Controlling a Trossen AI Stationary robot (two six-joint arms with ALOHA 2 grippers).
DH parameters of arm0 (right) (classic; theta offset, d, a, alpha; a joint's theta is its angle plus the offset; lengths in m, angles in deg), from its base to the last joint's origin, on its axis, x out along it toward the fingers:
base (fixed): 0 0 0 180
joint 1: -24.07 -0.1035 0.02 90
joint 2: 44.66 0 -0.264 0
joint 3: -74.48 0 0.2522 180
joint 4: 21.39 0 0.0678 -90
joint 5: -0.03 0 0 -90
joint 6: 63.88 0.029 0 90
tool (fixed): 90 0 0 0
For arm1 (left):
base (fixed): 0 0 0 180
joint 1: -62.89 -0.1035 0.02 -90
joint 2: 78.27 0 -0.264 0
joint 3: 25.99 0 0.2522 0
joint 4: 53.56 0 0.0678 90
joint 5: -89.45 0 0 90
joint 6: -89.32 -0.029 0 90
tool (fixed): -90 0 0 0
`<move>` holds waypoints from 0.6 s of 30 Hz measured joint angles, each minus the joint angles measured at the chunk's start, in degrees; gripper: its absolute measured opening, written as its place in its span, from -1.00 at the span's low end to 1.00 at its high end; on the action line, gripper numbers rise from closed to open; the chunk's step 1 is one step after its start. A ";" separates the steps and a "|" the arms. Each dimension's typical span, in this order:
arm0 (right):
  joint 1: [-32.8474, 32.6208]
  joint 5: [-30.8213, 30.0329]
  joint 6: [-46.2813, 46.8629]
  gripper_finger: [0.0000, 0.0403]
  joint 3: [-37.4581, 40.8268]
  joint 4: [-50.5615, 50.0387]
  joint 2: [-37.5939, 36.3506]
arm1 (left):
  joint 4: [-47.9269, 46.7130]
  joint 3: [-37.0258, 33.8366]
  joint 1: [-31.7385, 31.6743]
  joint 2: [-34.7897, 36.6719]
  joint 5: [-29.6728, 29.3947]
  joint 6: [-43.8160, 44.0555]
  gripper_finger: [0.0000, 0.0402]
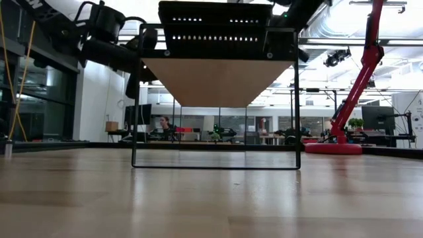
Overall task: Stack baskets on shelf by color
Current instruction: Stack the top white bin on top of the white bin on the shelf
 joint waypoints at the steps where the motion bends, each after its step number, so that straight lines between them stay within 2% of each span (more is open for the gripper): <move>1: 0.20 1.09 -0.05 -1.00 0.00 0.05 0.32 | 0.01 0.00 -0.26 0.00 0.70 0.00 -1.00; 12: -0.22 7.45 -0.06 -1.00 0.02 0.47 0.84 | -0.01 0.00 -4.58 0.04 12.01 -2.64 -1.00; 18: -0.22 7.65 0.33 -1.00 0.02 1.02 0.84 | -0.14 0.02 -7.67 3.62 17.82 -4.40 -1.00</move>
